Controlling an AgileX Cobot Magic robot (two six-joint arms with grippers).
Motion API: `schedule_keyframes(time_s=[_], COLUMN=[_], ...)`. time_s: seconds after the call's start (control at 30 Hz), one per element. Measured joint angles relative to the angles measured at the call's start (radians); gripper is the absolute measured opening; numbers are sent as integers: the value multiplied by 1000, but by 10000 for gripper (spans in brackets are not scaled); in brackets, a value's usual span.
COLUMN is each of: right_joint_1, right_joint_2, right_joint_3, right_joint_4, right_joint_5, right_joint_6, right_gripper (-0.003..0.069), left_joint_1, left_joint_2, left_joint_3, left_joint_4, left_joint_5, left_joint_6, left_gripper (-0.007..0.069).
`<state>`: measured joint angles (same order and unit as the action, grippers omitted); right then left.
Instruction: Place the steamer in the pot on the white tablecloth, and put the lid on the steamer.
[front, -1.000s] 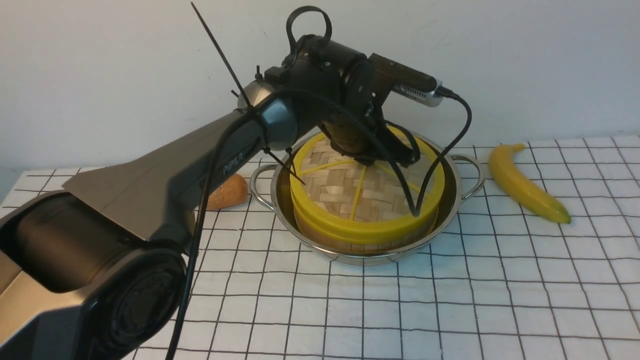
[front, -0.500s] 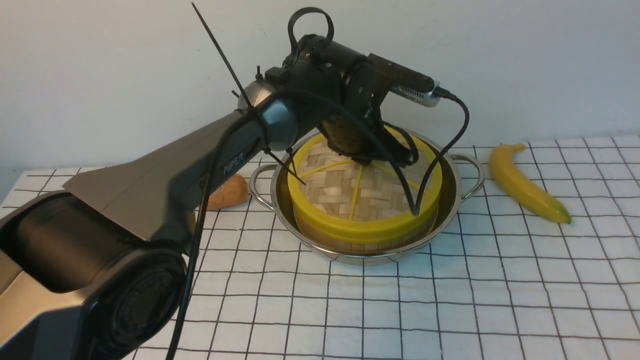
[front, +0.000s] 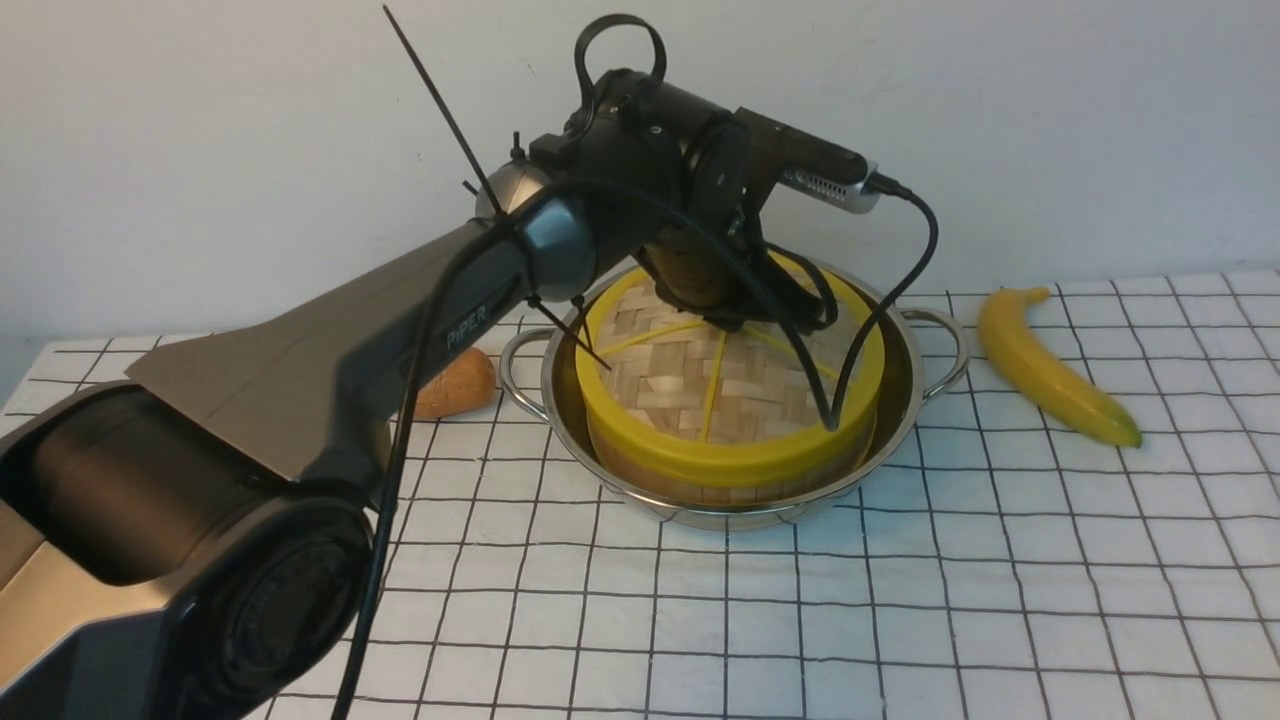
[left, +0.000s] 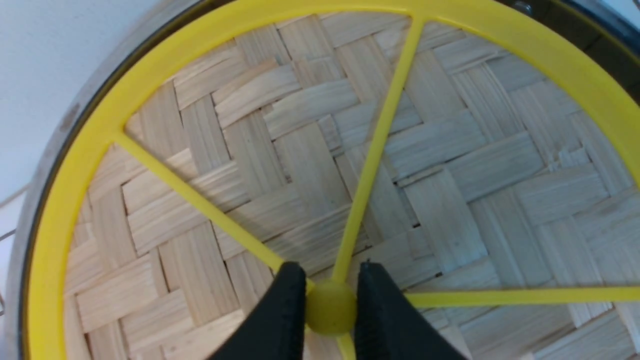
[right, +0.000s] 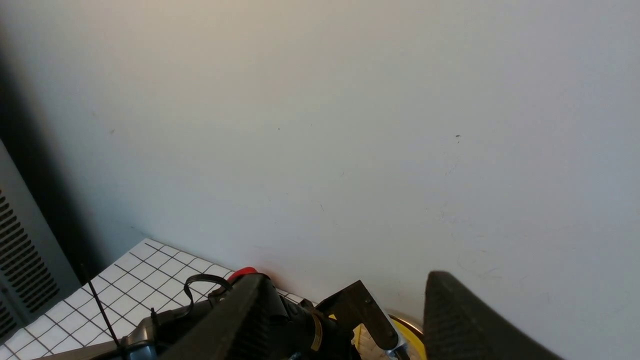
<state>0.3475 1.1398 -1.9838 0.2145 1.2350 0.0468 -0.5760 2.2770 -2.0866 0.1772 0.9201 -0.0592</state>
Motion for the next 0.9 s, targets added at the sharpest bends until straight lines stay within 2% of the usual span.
schedule_keyframes(time_s=[0.3,0.47,0.57,0.6,0.7,0.83,0.9], right_joint_1=[0,0,0,0,0,0,0], right_joint_2=[0,0,0,0,0,0,0], right_joint_3=[0,0,0,0,0,0,0], right_joint_4=[0,0,0,0,0,-5,-19], right_joint_5=[0,0,0,0,0,0,0], right_joint_6=[0,0,0,0,0,0,-2], right_gripper=[417,417,417,417,417,417,417], left_joint_1=[1,1,1,1,1,1,1], left_joint_2=[0,0,-5,-16,-54,-131,-181], left_joint_3=[0,0,0,0,0,0,-1], left_joint_4=[-1,38,66,93,156,258,311], left_joint_5=[9,32,47,62,99,169,237], left_joint_6=[-1,-1,-1,-1,-1,-1,-2], left_gripper=[136,311,390,449,504,512,477])
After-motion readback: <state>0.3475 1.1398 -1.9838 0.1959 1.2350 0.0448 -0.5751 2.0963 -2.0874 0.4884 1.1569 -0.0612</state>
